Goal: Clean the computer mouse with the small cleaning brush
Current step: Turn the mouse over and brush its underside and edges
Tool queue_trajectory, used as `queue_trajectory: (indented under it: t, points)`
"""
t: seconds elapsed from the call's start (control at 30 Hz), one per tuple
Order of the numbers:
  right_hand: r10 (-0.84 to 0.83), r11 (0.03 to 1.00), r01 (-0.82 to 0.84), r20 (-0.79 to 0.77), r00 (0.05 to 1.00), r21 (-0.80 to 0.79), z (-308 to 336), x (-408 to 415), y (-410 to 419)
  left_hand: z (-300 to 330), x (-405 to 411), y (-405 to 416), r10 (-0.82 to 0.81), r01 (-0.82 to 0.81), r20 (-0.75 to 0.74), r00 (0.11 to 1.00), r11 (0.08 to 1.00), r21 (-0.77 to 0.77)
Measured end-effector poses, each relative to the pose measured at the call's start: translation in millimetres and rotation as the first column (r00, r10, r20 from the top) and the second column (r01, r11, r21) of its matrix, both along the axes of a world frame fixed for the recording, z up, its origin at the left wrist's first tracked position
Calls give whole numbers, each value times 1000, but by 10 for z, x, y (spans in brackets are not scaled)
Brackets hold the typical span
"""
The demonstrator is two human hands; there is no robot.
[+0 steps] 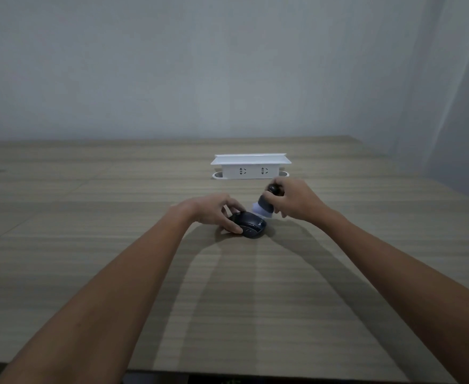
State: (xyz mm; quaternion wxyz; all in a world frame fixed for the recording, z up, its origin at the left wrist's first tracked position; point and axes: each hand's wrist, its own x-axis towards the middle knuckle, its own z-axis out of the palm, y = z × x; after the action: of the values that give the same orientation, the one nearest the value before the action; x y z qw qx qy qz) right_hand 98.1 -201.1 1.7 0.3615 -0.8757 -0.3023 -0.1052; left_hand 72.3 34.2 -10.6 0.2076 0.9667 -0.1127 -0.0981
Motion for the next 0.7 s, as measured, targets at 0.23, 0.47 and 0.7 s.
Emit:
queue_trajectory:
  t: [0.23, 0.47, 0.7]
  points:
    - [13, 997, -23, -137, 991, -71, 58, 19, -23, -7, 14, 16, 31, -32, -37, 999, 999, -36]
    - [138, 989, -121, -245, 960, 85, 131, -36, -51, -2, 10, 31, 38, -39, -35, 999, 999, -38]
    - [37, 996, -44, -81, 996, -82, 108, -39, -83, -4, -19, 16, 42, -43, -19, 999, 998, -50]
